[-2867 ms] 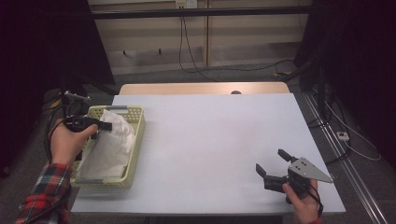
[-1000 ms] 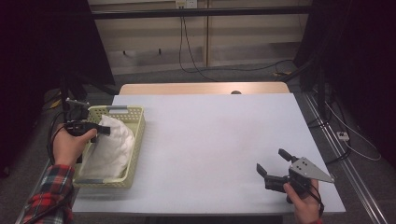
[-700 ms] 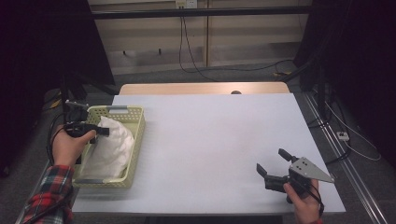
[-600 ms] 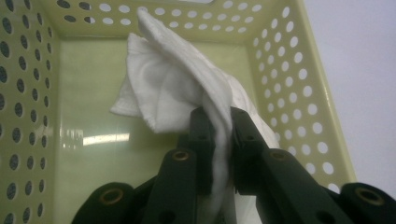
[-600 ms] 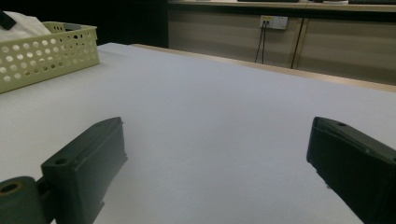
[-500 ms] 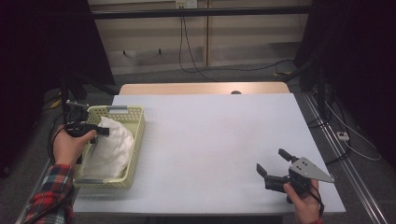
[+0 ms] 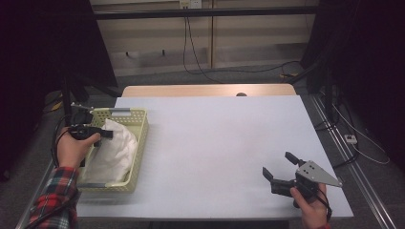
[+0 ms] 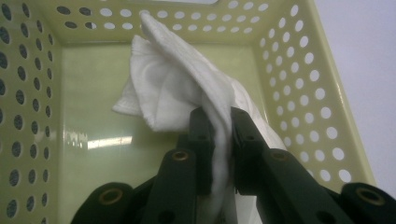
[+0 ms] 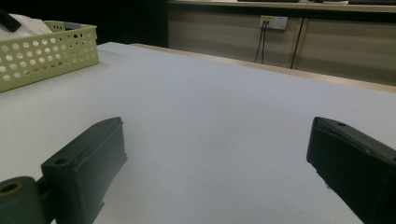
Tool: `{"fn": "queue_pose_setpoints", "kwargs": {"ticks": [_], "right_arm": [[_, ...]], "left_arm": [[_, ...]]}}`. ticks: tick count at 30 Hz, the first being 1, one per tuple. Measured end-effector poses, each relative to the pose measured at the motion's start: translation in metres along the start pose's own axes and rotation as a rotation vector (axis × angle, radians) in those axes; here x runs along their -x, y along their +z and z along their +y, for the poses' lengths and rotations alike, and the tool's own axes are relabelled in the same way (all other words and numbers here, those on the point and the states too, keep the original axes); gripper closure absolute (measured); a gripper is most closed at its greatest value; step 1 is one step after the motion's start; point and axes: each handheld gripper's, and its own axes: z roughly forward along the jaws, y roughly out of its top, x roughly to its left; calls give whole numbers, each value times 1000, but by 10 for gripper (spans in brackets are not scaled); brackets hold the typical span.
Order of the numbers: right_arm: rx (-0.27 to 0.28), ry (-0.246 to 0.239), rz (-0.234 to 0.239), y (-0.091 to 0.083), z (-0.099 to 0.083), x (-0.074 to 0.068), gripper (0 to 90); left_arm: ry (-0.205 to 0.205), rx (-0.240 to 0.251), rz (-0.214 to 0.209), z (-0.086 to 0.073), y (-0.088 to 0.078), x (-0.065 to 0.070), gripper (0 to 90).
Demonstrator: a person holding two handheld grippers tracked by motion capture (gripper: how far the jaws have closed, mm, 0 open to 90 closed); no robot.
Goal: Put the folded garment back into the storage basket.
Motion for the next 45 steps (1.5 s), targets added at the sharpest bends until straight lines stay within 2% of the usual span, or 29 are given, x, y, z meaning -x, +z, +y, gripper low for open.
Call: {"fn": "queue_pose_setpoints", "kwargs": {"ticks": [5, 7, 10, 20, 22, 23, 31, 34, 35, 38, 45], "right_arm": [[-3, 4, 3, 1, 0, -1, 36], [0, 1, 5, 1, 0, -1, 36], [-3, 6, 3, 1, -1, -1, 37], [-8, 4, 4, 2, -1, 0, 37], [-7, 3, 5, 2, -1, 0, 37], [-8, 4, 6, 2, -1, 0, 37], [-9, 6, 6, 3, -2, 0, 37], [-10, 6, 6, 3, -2, 0, 37], [-9, 2, 7, 3, -2, 1, 37], [-6, 3, 6, 2, -1, 1, 37], [-7, 3, 4, 2, -1, 1, 37]], "left_arm": [[1, 4, 1, 0, 1, -1, 810], [-18, 16, 0, -1, 2, -1, 810], [2, 1, -4, 0, 2, -5, 810], [-7, -2, 6, -1, 6, -12, 804], [-31, 12, 6, -2, 7, -12, 802], [-11, -8, 6, -2, 7, -15, 802], [-30, -3, 22, -2, 13, -19, 794], [-20, -15, 23, -1, 14, -20, 791], [-25, -4, 28, -2, 15, -20, 790], [-22, -17, 29, -1, 15, -21, 786], [-22, -13, 44, -1, 19, -23, 783]]}}
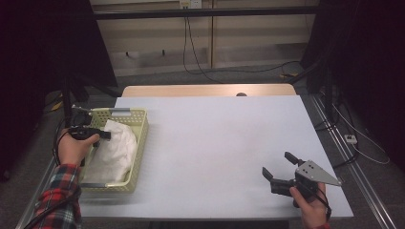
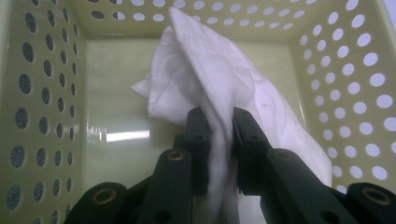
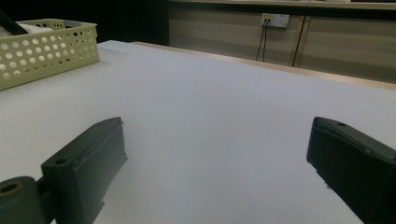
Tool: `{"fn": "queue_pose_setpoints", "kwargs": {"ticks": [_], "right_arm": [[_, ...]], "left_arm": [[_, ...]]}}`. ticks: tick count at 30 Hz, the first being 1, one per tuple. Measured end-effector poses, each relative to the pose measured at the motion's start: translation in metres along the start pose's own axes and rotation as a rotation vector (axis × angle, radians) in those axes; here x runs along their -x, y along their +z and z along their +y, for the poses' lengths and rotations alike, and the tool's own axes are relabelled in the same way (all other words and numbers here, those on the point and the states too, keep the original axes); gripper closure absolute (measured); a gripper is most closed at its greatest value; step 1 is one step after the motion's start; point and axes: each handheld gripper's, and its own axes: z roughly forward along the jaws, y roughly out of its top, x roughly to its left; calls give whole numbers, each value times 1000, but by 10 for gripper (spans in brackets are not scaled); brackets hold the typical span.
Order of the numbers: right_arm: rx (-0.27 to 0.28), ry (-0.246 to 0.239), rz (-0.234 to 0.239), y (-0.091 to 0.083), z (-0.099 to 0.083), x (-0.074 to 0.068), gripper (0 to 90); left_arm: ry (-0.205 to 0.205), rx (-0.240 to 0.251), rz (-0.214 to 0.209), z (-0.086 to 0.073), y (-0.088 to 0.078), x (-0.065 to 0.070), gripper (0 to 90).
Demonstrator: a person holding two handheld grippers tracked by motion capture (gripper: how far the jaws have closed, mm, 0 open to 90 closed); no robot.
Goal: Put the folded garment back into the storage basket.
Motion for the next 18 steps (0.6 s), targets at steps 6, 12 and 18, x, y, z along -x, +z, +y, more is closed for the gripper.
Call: {"fn": "queue_pose_setpoints", "kwargs": {"ticks": [6, 12, 18], "right_arm": [[1, 0, 1, 0, -1, 0, 37], [-1, 7, 4, 0, -1, -1, 37], [-1, 5, 5, 0, 0, -1, 37]], "left_arm": [[-10, -4, -2, -1, 3, -3, 781], [-8, -8, 1, -2, 6, -4, 780], [-4, -4, 10, -3, 7, -5, 771]]}}
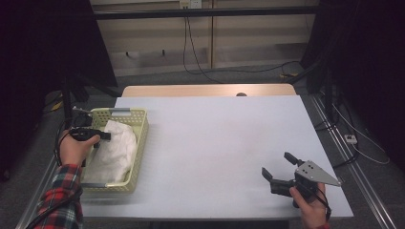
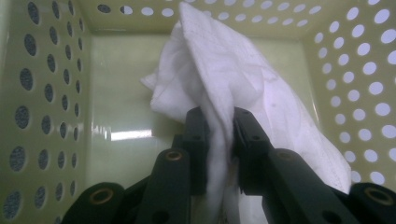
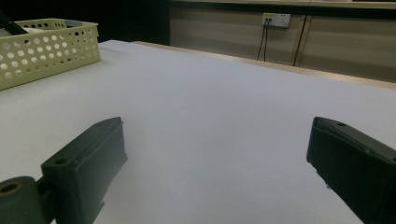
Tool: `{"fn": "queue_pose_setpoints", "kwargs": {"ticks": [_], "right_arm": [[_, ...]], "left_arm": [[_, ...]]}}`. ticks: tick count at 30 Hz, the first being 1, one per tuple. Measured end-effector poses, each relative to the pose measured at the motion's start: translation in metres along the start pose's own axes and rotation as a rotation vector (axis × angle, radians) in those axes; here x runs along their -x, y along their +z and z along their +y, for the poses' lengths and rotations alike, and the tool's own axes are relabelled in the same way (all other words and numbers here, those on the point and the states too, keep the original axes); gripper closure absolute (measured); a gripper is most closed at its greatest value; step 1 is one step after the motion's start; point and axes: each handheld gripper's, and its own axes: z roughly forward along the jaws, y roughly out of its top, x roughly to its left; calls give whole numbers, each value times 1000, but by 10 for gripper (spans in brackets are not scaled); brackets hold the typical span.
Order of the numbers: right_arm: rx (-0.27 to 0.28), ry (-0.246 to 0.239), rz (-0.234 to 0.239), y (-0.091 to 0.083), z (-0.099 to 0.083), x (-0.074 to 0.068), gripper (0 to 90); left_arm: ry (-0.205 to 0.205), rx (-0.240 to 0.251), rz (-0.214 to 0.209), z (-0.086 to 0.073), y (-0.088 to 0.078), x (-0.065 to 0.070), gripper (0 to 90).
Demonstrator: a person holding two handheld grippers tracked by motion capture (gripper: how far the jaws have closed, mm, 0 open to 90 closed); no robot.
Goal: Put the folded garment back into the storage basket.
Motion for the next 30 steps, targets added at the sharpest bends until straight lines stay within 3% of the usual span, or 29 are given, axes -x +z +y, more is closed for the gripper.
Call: {"fn": "queue_pose_setpoints", "kwargs": {"ticks": [11, 25, 30], "right_arm": [[2, -4, 0, 0, 0, 1, 37], [1, -4, 2, 0, 1, 0, 37], [-1, -7, 4, 0, 1, -1, 37]], "left_arm": [[8, 14, 21, -2, 3, -2, 714], [44, 45, 58, 1, -8, -4, 542], [56, 62, 51, 2, -12, -4, 481]]}}
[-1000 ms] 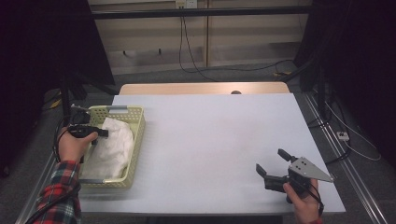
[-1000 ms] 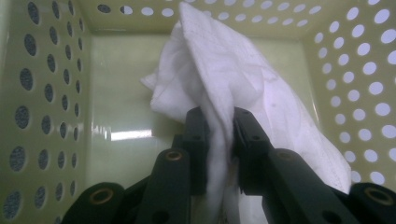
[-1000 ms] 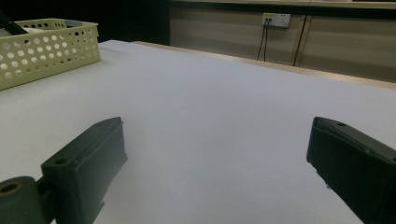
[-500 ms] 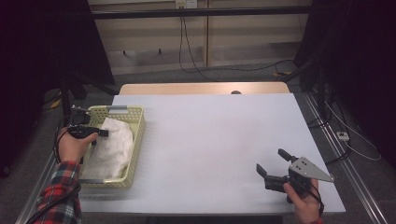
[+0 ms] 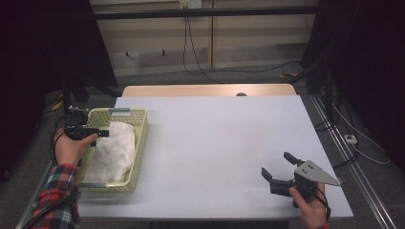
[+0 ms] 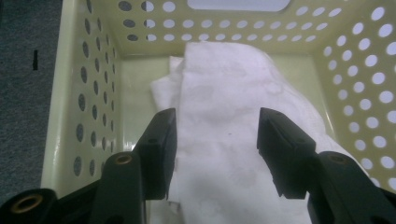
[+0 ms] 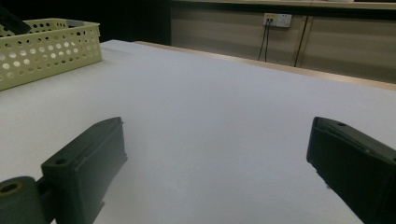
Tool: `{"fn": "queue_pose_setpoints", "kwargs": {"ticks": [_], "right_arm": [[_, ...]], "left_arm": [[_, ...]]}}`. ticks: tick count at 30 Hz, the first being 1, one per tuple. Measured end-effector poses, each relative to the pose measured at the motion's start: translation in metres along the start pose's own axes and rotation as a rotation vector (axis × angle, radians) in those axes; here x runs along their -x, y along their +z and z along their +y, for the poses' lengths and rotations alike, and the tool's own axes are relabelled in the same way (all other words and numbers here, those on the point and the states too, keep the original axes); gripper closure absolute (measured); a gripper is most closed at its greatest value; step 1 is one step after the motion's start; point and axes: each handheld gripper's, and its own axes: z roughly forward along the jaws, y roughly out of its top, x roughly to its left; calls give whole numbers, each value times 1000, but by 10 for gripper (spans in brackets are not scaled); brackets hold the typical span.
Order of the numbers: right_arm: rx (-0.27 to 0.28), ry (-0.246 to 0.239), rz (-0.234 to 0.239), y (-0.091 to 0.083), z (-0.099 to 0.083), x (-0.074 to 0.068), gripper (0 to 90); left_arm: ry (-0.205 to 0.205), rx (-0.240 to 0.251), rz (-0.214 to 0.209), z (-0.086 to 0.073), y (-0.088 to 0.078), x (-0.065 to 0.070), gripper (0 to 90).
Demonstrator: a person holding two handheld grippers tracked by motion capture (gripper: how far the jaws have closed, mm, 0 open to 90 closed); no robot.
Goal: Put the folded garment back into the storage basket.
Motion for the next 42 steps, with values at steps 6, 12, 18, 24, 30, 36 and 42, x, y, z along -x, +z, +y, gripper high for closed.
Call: {"fn": "queue_pose_setpoints", "kwargs": {"ticks": [6, 12, 18, 24, 30, 36, 42], "right_arm": [[0, 3, -2, 0, 0, -1, 37], [0, 5, 0, 1, 0, -1, 37], [-3, 2, -1, 1, 0, 0, 37], [0, 1, -2, 1, 1, 0, 37], [1, -1, -3, 2, 1, 0, 37], [1, -1, -1, 1, 1, 1, 37], [0, 0, 1, 1, 1, 1, 37]], "left_arm": [[18, 6, -18, 3, -6, 4, 423], [37, 3, -51, 3, -7, 9, 384], [58, 6, -81, 7, -8, 19, 355], [98, 21, -125, 9, -9, 34, 329], [151, 39, -192, 15, -14, 59, 317], [214, 44, -268, 18, -15, 87, 313], [287, 38, -341, 17, -13, 120, 308]]}}
